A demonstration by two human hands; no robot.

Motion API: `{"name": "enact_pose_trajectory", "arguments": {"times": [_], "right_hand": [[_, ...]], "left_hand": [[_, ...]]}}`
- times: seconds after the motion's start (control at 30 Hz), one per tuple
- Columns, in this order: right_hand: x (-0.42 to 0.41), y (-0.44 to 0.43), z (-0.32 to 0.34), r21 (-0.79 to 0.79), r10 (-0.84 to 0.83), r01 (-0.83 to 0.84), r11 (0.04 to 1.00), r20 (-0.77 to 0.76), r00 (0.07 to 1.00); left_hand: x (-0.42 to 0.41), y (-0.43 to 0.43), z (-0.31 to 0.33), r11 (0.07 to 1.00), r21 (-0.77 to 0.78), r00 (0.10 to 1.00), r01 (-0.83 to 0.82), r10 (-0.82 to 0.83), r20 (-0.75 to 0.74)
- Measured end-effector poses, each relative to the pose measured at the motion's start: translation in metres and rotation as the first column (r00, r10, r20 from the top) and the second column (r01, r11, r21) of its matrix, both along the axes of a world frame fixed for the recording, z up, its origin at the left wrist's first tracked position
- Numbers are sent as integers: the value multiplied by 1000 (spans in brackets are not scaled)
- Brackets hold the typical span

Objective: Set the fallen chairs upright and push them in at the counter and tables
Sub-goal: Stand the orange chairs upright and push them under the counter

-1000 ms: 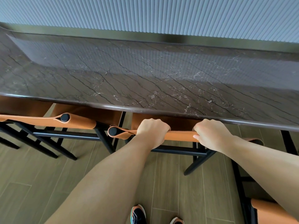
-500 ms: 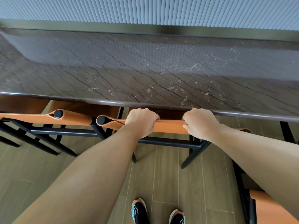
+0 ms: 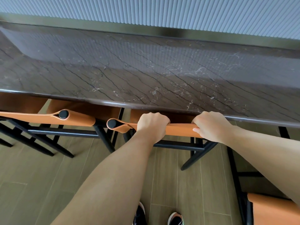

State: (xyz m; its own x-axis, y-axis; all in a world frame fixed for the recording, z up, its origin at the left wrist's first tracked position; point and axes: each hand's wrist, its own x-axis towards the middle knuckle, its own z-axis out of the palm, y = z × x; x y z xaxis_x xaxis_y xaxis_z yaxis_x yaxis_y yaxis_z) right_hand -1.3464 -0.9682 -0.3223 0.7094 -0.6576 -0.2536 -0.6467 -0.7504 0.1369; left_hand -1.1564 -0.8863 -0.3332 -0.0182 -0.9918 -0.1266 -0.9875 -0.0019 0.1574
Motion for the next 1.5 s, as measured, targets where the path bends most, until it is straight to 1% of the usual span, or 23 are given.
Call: {"name": "enact_pose_trajectory", "arguments": {"times": [0.13,0.33,0.67,0.77,0.87,1.0,1.27,1.4,1.5], "right_hand": [[2,3,-1,-7,-23,23,1000,11,1000],[7,10,-1,-19,-60,60,998,-1,998],[15,10,-3,15,-78,77,997,28,997],[18,15,-6,30,-146,144,989,53,988],[19,23,-11,48,-227,223,974,115,967],[17,30,-15,95,-283,271,958,149,947],[18,45,-17,57,-363,358,932,194,912],[17,59,-20,46,-398,397,917,187,898],[19,68,-23,-16,-405,418,909,213,889]], "left_hand": [[5,0,-1,999,-14,999,37,-37,-4],[12,1,0,997,10,996,83,-83,-22],[21,-3,-2,998,32,999,48,-49,9],[18,-3,-5,1000,30,1000,1,-1,4],[14,-1,-8,999,13,998,-39,38,45],[12,3,-13,999,10,997,-45,44,62],[13,7,-18,1000,4,999,-2,2,44],[16,14,-23,999,-22,997,44,-42,69],[12,20,-25,999,-32,998,0,2,64]]}}
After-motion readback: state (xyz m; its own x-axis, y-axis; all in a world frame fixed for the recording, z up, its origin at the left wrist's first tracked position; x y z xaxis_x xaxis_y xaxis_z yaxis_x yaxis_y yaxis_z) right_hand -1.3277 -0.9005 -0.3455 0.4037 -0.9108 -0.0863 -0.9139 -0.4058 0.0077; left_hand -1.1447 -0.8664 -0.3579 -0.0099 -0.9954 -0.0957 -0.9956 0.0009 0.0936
